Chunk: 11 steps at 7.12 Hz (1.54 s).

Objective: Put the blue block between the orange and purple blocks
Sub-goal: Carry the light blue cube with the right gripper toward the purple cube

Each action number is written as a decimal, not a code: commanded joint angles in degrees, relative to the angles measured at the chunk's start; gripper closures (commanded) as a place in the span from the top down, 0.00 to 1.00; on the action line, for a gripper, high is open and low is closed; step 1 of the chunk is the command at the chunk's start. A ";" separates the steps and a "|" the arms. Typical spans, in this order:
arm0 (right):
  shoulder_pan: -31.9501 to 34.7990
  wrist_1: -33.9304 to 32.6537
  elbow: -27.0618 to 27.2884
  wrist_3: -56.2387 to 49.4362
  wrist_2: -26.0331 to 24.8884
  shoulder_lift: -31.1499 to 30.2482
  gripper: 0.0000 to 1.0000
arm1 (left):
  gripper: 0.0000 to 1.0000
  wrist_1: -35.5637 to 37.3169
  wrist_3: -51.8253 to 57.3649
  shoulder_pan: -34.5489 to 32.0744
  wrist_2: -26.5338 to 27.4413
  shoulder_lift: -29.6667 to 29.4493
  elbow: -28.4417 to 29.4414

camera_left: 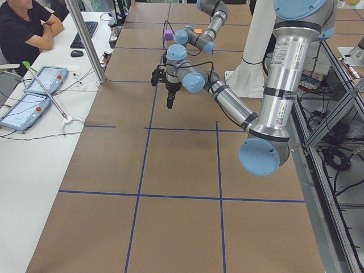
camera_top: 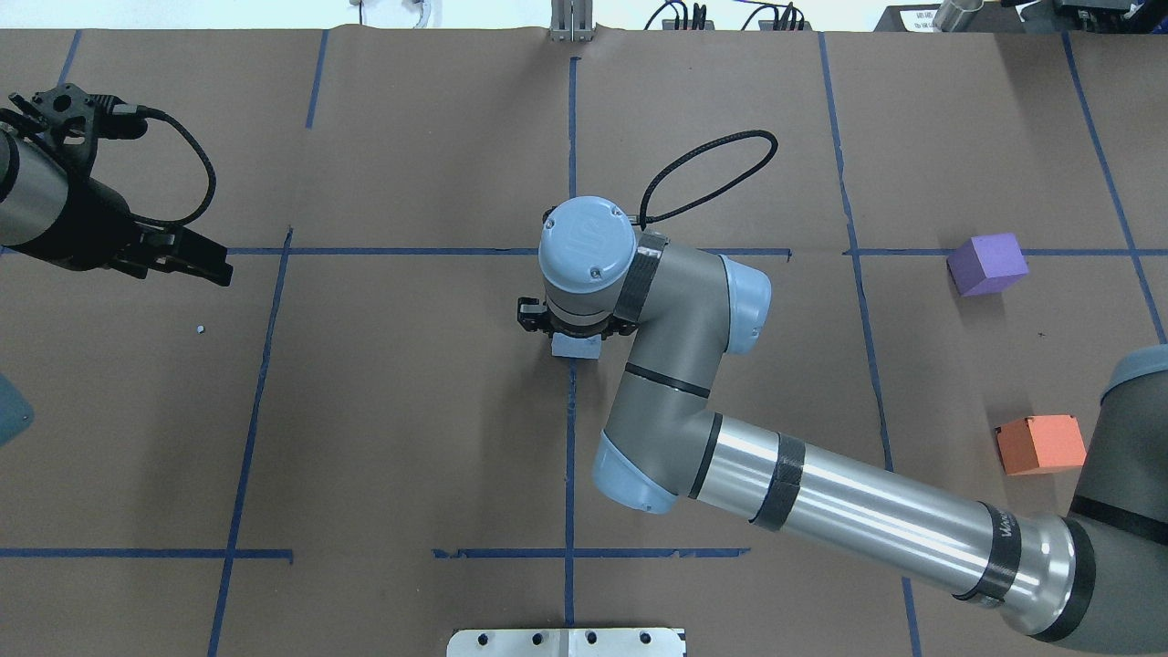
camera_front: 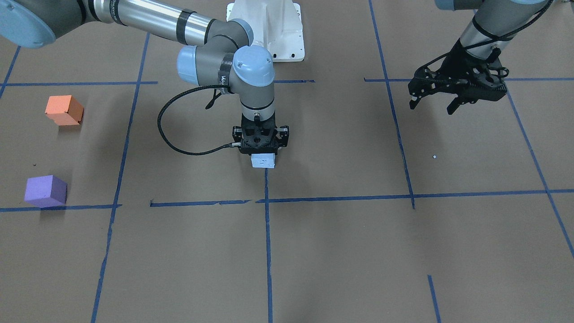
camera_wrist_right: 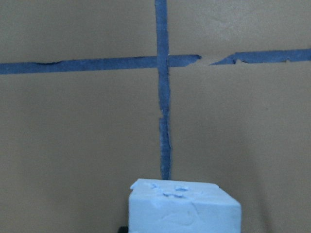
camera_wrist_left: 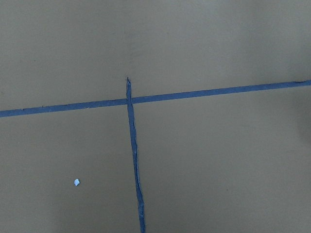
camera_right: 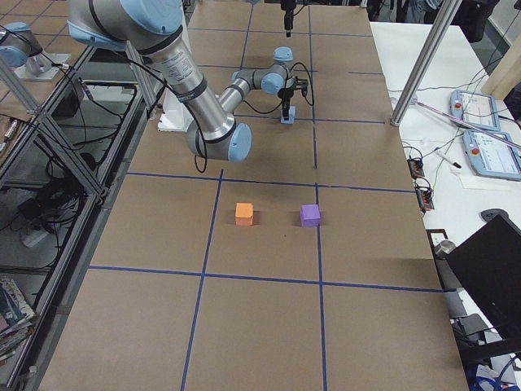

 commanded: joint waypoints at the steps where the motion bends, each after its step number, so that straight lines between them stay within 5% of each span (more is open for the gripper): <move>1: 4.22 -2.21 8.70 -0.22 2.32 -3.84 0.02 | 1.00 0.01 -0.26 0.00 0.10 0.00 -0.14; 3: 8.37 -3.11 27.04 -3.81 5.76 -20.31 0.02 | 1.00 0.01 -0.34 0.00 0.10 0.00 -0.31; 5: 13.19 -2.15 36.67 -8.00 8.04 -36.40 0.03 | 1.00 0.10 -0.43 0.00 0.36 1.13 -1.01; 7: 19.79 6.41 35.93 -18.81 11.74 -49.94 0.04 | 1.00 0.01 0.00 0.00 0.45 2.63 -1.19; 11: 24.91 9.64 25.31 -26.14 16.93 -51.07 0.04 | 1.00 0.01 0.01 0.00 0.45 2.64 -1.63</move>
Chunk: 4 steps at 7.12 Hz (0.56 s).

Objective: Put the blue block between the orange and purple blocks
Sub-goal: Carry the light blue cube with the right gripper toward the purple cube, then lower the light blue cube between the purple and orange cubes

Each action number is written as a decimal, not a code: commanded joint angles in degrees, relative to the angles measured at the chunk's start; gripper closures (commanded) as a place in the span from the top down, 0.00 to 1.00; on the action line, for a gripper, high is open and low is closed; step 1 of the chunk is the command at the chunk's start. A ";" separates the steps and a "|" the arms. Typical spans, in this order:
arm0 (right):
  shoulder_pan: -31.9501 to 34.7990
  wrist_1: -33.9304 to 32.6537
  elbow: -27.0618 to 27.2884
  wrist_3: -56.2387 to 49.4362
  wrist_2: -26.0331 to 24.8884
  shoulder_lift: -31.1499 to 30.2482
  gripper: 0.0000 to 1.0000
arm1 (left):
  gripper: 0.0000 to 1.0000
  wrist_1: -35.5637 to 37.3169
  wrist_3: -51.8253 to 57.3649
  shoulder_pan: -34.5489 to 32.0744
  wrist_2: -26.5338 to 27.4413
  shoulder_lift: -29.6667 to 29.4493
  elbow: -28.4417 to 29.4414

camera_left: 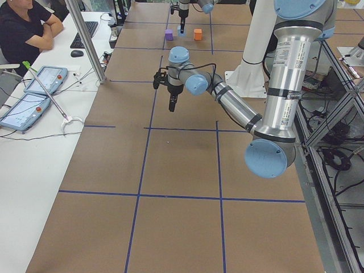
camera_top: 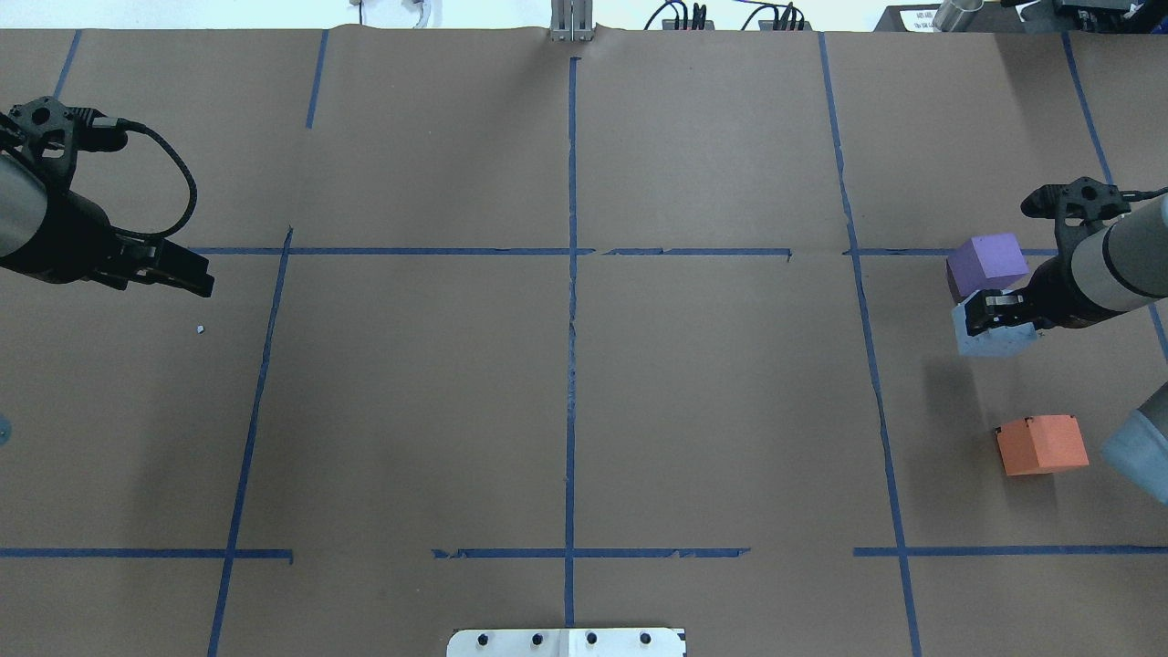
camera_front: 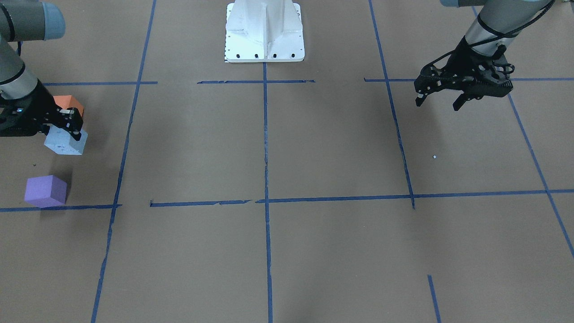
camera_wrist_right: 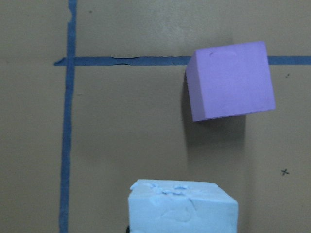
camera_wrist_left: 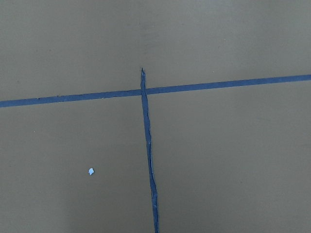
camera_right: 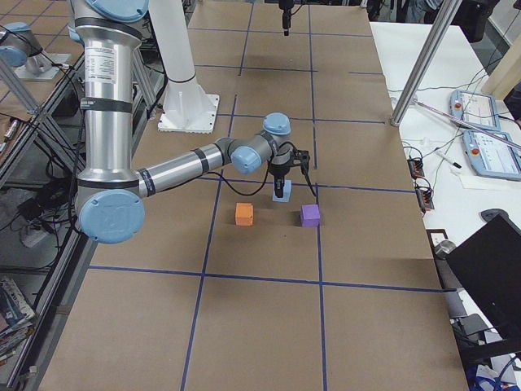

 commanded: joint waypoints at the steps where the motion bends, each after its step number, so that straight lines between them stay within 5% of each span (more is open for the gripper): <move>1: 0.72 0.29 -4.70 -2.47 1.09 0.13 0.04 | 1.00 0.00 -0.10 0.00 0.00 0.03 -0.25; 4: 0.72 0.38 -7.52 -3.71 0.91 0.30 0.08 | 1.00 0.00 -0.19 0.09 0.00 0.03 -0.34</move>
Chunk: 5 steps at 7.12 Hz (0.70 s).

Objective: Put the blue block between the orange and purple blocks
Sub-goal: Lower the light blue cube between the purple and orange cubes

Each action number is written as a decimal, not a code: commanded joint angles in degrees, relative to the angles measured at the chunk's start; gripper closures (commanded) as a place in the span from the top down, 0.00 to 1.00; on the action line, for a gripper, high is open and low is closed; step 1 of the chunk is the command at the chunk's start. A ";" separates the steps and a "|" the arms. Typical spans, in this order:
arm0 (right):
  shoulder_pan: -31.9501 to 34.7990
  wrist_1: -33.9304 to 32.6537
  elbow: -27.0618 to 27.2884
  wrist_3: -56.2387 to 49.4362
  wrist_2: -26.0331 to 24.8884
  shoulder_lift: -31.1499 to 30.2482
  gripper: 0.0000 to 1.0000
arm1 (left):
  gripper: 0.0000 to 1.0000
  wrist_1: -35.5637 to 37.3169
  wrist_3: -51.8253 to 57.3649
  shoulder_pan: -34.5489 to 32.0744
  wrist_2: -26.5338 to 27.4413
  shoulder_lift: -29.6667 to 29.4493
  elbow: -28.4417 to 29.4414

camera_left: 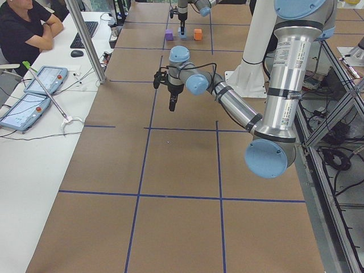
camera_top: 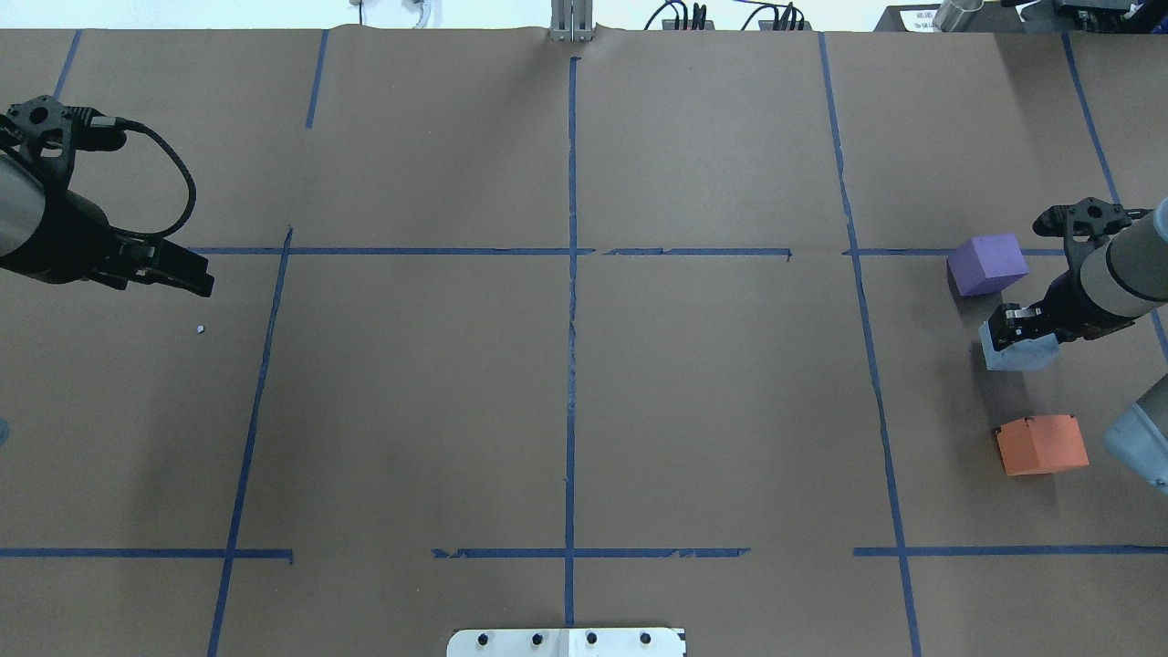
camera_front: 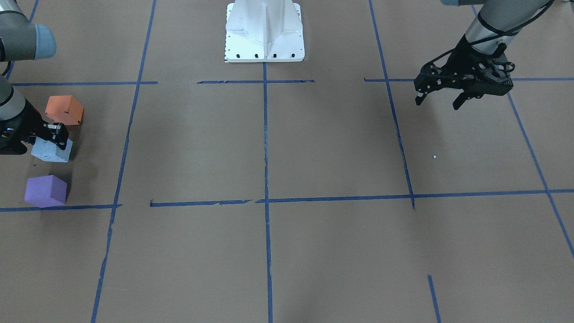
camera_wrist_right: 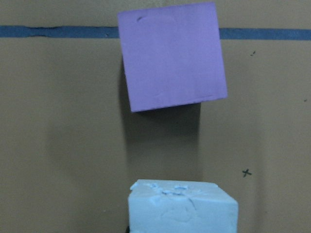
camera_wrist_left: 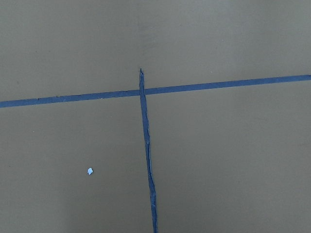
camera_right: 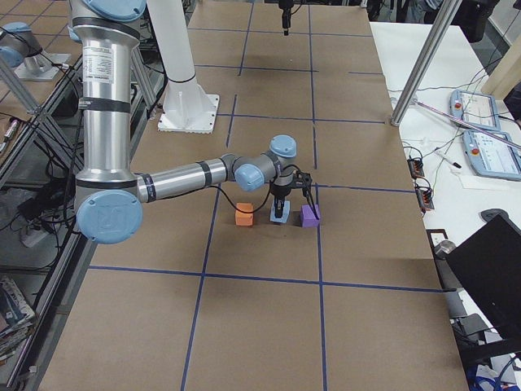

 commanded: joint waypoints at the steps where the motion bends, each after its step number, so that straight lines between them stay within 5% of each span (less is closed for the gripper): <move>1: -0.07 0.03 -0.87 -0.54 -0.04 0.23 0.12 | 1.00 0.00 -0.07 0.08 0.00 -0.02 0.03; 4: -0.86 0.12 -0.52 -0.54 -0.04 0.49 0.21 | 1.00 0.00 -0.16 0.08 0.00 0.07 -0.15; 5: -1.82 0.12 -0.78 -0.54 -0.13 0.76 0.34 | 1.00 0.00 -0.07 0.08 0.00 0.07 0.20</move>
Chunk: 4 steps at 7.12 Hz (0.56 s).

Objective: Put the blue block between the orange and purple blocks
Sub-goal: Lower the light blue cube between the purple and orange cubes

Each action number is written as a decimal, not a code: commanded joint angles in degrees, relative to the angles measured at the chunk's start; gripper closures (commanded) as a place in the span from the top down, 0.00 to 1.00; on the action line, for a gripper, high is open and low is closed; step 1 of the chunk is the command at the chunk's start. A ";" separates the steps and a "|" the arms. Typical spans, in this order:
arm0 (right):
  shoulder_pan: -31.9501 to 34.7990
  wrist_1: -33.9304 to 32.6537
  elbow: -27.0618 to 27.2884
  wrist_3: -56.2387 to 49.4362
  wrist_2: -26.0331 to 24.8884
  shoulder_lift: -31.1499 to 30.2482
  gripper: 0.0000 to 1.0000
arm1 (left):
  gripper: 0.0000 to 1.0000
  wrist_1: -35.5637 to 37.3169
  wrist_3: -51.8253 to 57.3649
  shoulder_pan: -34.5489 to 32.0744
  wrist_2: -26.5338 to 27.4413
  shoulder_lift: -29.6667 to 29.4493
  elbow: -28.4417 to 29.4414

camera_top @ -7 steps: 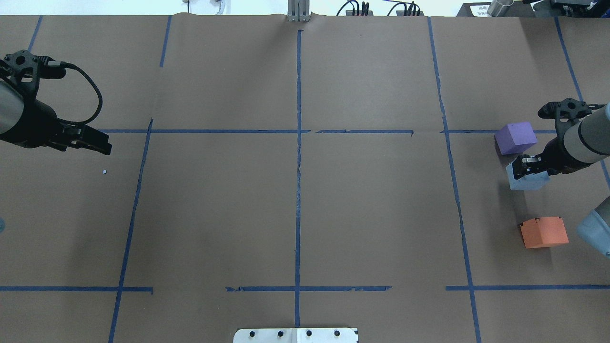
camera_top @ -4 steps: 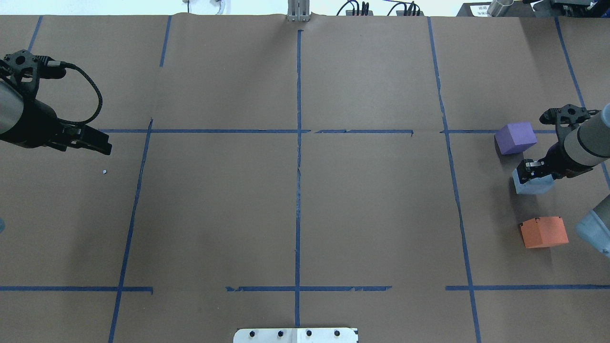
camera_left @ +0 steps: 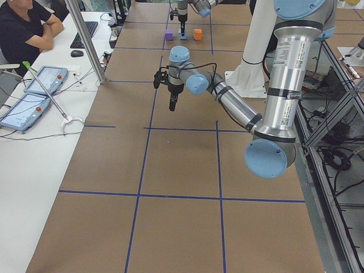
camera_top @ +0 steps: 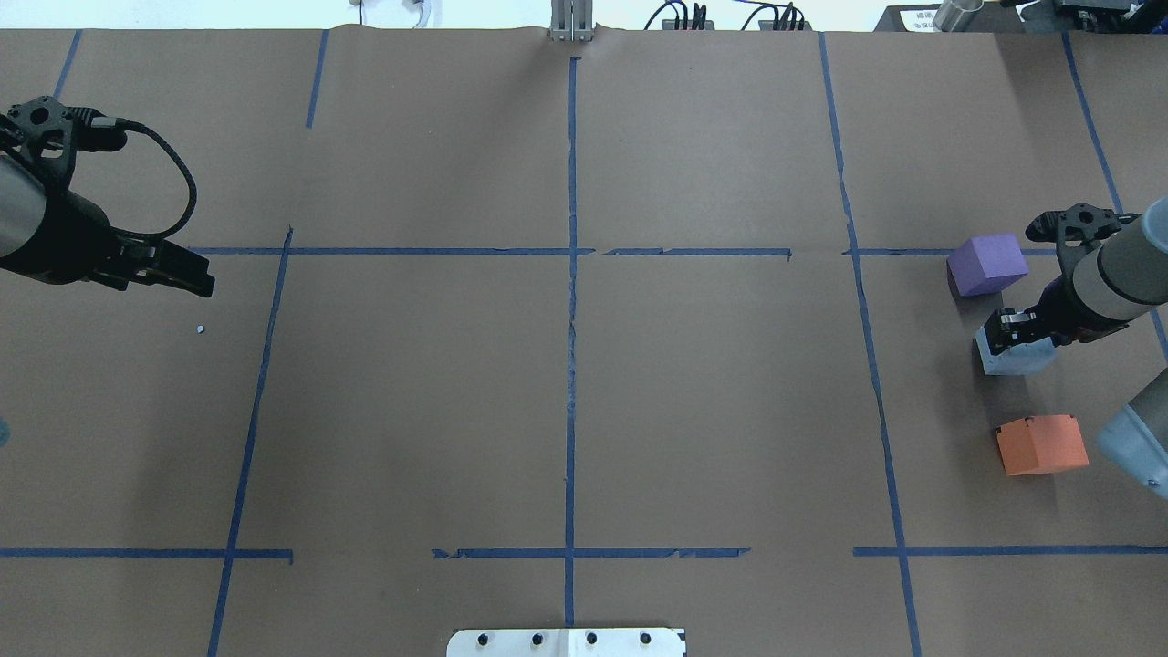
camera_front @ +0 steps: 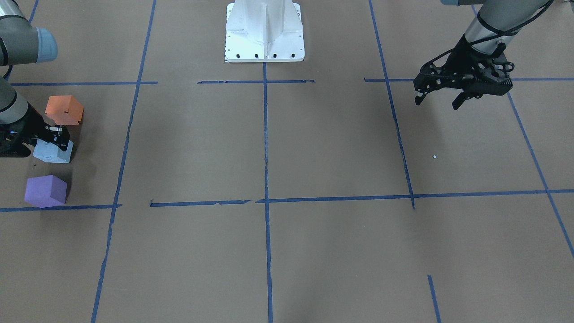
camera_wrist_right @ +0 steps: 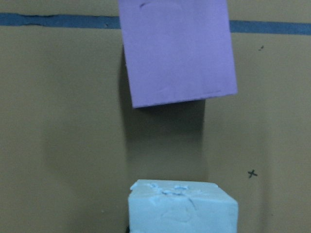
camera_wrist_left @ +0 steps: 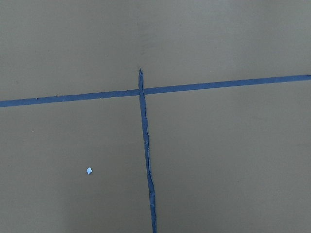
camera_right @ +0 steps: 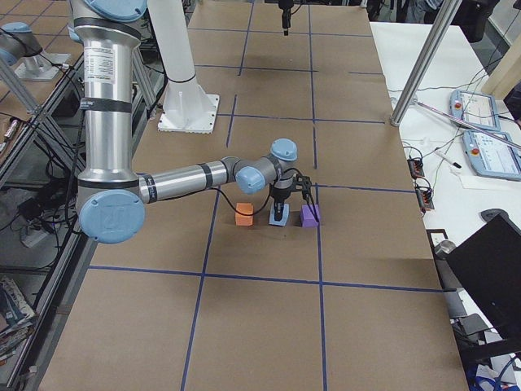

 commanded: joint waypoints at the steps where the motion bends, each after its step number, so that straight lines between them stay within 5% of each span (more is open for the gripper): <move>1: -1.05 0.10 -0.01 -0.01 -0.16 0.47 0.98 | 1.00 0.00 0.23 0.00 0.00 0.39 0.02; 4: 1.65 4.57 2.60 -2.99 0.37 -3.28 1.00 | 1.00 0.26 5.81 0.00 -0.26 2.66 0.72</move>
